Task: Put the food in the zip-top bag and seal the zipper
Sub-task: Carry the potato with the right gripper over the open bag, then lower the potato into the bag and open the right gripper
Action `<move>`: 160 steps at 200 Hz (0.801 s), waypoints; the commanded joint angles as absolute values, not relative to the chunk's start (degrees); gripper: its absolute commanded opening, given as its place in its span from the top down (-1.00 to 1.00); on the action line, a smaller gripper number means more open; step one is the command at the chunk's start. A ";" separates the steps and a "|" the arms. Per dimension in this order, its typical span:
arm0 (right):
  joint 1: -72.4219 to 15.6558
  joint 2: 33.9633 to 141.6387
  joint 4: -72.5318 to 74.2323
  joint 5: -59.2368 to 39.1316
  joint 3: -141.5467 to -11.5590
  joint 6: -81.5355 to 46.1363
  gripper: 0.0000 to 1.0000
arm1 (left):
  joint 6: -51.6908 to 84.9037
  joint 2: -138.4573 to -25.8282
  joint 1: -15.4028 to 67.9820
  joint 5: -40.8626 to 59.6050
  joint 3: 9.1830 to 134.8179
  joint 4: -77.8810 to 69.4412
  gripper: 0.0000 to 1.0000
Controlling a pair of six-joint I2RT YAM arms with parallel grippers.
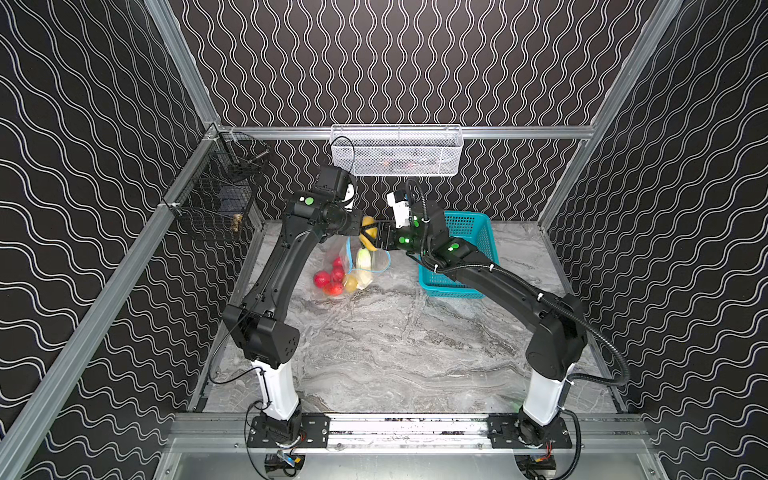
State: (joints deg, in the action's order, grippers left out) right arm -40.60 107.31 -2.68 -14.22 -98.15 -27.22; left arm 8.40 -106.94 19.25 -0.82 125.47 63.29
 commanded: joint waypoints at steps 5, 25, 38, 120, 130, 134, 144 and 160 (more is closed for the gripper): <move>-40.87 108.37 -0.51 -13.95 -99.32 -26.12 0.08 | 8.51 -107.71 19.22 -0.07 127.38 63.88 1.00; -41.22 110.62 -0.97 -12.98 -100.01 -25.60 0.07 | 8.53 -107.55 19.18 -0.25 127.75 63.81 1.00; -41.69 111.49 -0.93 -11.03 -100.28 -24.73 -0.38 | 8.46 -107.23 19.25 -0.74 127.99 63.90 1.00; -42.19 111.76 0.73 -10.99 -102.20 -23.02 -0.98 | 8.08 -105.67 19.25 -2.37 126.92 63.37 1.00; -42.19 110.87 1.04 -11.04 -101.29 -22.96 -0.98 | 8.10 -105.73 19.25 -2.46 126.98 63.45 1.00; -42.19 110.50 1.01 -10.99 -101.05 -22.98 -0.98 | 8.14 -105.83 19.24 -2.46 126.98 63.46 1.00; -42.19 109.84 0.73 -10.90 -100.54 -22.83 -0.98 | 8.11 -105.84 19.22 -2.46 126.83 63.37 1.00; -42.21 109.08 0.23 -10.81 -100.03 -22.81 -0.98 | 8.08 -105.91 19.25 -2.59 126.60 63.19 1.00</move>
